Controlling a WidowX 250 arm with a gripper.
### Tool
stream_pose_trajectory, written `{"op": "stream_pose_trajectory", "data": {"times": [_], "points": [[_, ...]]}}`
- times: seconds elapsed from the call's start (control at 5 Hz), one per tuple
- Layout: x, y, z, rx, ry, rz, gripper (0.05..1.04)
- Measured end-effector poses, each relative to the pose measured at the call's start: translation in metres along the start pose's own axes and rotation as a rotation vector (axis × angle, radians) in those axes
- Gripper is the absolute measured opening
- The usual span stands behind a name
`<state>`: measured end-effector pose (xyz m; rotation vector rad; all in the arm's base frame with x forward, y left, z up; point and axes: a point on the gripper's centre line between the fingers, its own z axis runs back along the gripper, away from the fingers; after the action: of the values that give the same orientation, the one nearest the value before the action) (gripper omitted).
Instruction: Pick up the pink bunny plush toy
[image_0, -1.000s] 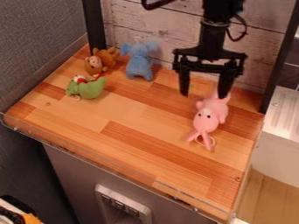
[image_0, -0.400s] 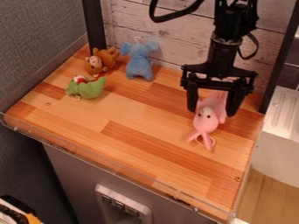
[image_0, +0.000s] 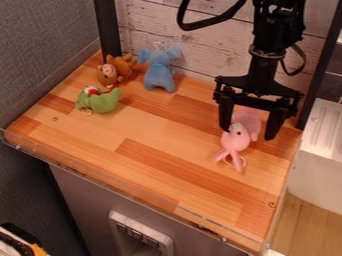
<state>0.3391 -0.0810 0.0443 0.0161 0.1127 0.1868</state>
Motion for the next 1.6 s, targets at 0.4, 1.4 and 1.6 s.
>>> {"op": "stream_pose_trajectory", "data": {"times": [0.4, 1.4, 1.6], "points": [[0.009, -0.006, -0.017, -0.026, -0.030, 0.095, 0.999], [0.013, -0.018, -0.036, -0.040, -0.041, 0.137, 0.527], [0.014, -0.021, -0.035, -0.041, -0.039, 0.085, 0.507]]}}
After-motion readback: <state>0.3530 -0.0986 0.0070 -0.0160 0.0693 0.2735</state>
